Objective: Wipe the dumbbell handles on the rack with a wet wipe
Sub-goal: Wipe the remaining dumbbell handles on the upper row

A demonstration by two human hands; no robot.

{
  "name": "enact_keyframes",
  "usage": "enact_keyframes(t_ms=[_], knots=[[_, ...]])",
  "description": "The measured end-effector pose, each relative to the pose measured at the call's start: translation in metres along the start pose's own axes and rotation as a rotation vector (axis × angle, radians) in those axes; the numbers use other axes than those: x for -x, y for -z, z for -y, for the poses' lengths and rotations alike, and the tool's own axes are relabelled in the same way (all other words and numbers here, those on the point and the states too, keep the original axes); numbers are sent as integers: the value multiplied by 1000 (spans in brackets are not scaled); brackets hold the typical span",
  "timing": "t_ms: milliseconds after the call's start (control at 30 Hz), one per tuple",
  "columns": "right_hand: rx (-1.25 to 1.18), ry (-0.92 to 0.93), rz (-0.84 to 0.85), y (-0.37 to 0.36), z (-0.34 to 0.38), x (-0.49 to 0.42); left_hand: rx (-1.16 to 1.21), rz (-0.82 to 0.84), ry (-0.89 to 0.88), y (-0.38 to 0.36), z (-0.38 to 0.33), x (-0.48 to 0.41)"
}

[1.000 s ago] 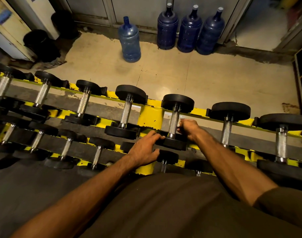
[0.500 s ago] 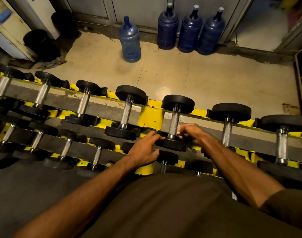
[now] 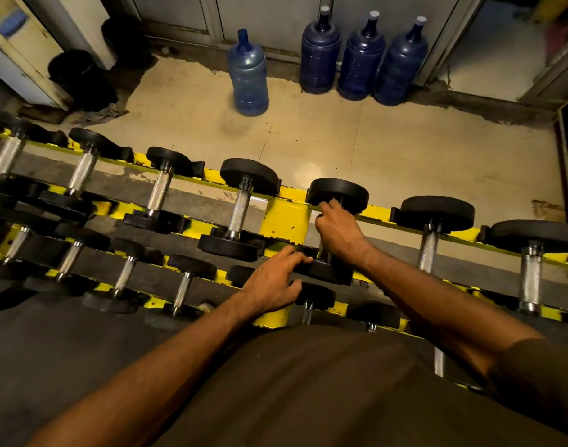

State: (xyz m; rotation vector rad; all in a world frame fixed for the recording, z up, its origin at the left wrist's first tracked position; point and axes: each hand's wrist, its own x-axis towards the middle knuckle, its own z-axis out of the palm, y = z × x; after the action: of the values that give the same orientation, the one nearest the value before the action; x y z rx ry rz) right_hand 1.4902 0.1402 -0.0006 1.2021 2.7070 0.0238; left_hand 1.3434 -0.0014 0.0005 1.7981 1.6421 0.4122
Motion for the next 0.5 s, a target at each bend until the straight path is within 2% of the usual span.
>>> enact_keyframes(t_ms=[67,167,367,500], knots=[[110,128,102,0,7,-2,-1,-3,-2,-1,0,1],[139,272,228,7,5,-6,-1,10,-1,-1,0,1],[201,30,245,30,8,-32,-49,32,-20,1,-2,4],[214,140,474,31,15,-33,-101,38,-48,3,1,6]])
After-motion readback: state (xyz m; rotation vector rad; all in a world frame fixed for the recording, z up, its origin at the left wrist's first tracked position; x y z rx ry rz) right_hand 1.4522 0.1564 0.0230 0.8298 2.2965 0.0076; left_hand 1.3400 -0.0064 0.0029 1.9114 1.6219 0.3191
